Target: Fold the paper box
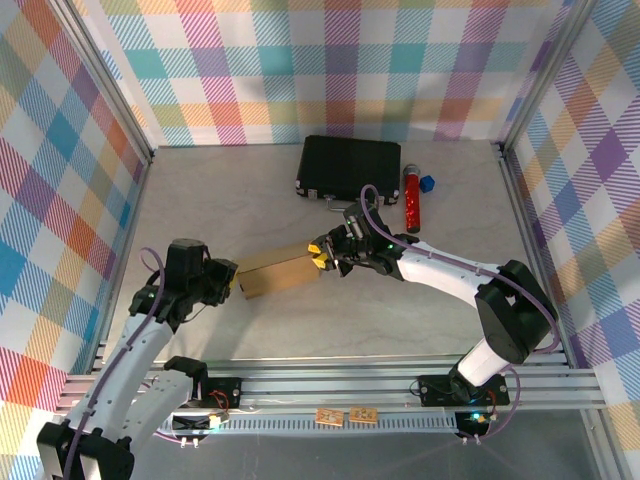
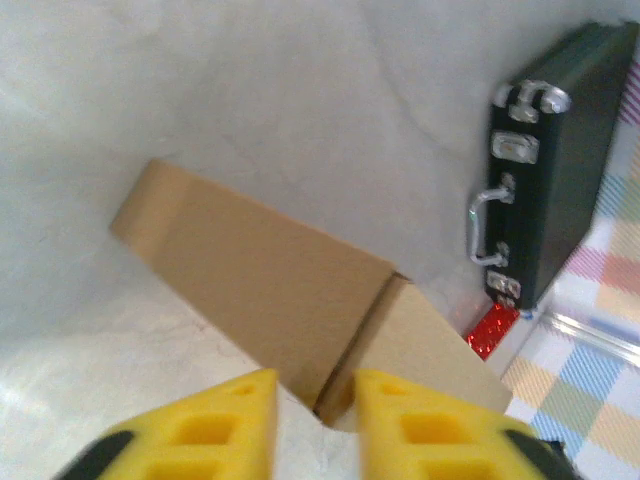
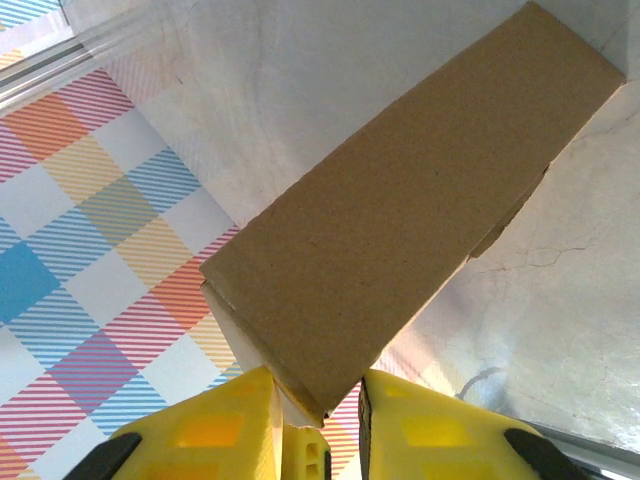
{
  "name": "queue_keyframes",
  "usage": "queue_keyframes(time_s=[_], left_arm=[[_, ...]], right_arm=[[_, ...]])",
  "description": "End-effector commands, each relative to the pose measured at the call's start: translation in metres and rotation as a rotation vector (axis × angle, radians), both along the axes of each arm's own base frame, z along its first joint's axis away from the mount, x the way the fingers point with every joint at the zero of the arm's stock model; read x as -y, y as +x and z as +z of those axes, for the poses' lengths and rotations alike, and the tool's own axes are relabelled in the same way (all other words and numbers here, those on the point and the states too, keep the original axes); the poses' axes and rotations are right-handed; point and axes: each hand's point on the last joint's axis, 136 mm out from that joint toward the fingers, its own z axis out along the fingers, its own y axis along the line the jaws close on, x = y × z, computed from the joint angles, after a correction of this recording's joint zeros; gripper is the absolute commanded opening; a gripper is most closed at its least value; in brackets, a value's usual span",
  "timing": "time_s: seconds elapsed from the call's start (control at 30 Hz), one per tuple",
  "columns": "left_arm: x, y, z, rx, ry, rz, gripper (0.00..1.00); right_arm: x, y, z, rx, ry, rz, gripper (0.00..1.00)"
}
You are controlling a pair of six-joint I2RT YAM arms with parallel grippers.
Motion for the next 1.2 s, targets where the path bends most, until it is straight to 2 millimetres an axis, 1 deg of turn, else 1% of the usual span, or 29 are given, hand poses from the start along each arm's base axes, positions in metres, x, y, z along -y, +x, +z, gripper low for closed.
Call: queue_keyframes(time_s=[0.0, 0.03, 0.07, 0.17, 0.27, 0.3, 0.33, 0.37, 0.43, 0.47, 0.5, 0.53, 0.67, 0.73, 0.83, 0.9, 0.97, 1.03, 1.1, 1.17], left_arm=[[-0.01, -0.019, 0.009, -0.126, 0.021, 0.055, 0.38], [-0.012, -0.023, 0.013, -0.162, 0.004, 0.094, 0.44], [-0.014, -0.028, 0.014, -0.208, -0.014, 0.145, 0.45], [-0.015, -0.032, 0.024, -0.279, -0.081, 0.26, 0.46], [-0.008, -0.018, 0.034, -0.254, -0.189, 0.348, 0.55], [-0.006, -0.017, 0.033, -0.273, -0.216, 0.382, 0.58], [-0.002, -0.015, 0.033, -0.288, -0.239, 0.395, 0.59], [0.001, -0.014, 0.033, -0.303, -0.254, 0.402, 0.6], [0.006, -0.012, 0.031, -0.328, -0.279, 0.437, 0.66], [0.008, -0.008, 0.03, -0.321, -0.291, 0.449, 0.67], [0.011, -0.006, 0.027, -0.331, -0.309, 0.466, 0.71], [0.014, -0.004, 0.023, -0.342, -0.326, 0.48, 0.72], [0.022, 0.012, 0.011, -0.351, -0.34, 0.5, 0.75], [0.027, 0.024, 0.003, -0.346, -0.338, 0.483, 0.76], [0.038, 0.031, -0.011, -0.396, -0.33, 0.439, 0.77], [0.041, 0.029, -0.015, -0.424, -0.306, 0.425, 0.75], [0.036, 0.021, -0.017, -0.452, -0.266, 0.438, 0.72], [0.033, 0.019, -0.021, -0.451, -0.261, 0.455, 0.72], [0.037, 0.018, -0.029, -0.467, -0.285, 0.455, 0.7], [0.041, 0.017, -0.036, -0.493, -0.282, 0.434, 0.65]], right_arm=[[0.025, -0.031, -0.062, -0.184, -0.175, 0.015, 0.25], [0.025, -0.031, -0.061, -0.181, -0.174, 0.013, 0.25], [0.025, -0.031, -0.06, -0.178, -0.174, 0.014, 0.25], [0.025, -0.031, -0.06, -0.179, -0.178, 0.013, 0.25], [0.024, -0.03, -0.059, -0.173, -0.172, 0.014, 0.25], [0.024, -0.03, -0.059, -0.171, -0.171, 0.012, 0.25], [0.024, -0.029, -0.059, -0.172, -0.172, 0.012, 0.25], [0.024, -0.029, -0.059, -0.171, -0.171, 0.012, 0.25], [0.024, -0.029, -0.06, -0.17, -0.172, 0.011, 0.24], [0.024, -0.029, -0.06, -0.171, -0.174, 0.012, 0.24], [0.024, -0.03, -0.06, -0.172, -0.174, 0.011, 0.24], [0.024, -0.029, -0.06, -0.17, -0.174, 0.013, 0.24], [0.025, -0.029, -0.059, -0.168, -0.176, 0.012, 0.22], [0.025, -0.03, -0.06, -0.17, -0.176, 0.012, 0.22], [0.024, -0.031, -0.063, -0.173, -0.171, 0.012, 0.21], [0.025, -0.032, -0.065, -0.177, -0.173, 0.01, 0.2], [0.027, -0.032, -0.066, -0.179, -0.175, 0.007, 0.18], [0.027, -0.032, -0.067, -0.177, -0.175, 0.008, 0.16], [0.027, -0.032, -0.067, -0.178, -0.175, 0.009, 0.14], [0.026, -0.033, -0.067, -0.181, -0.174, 0.014, 0.12]])
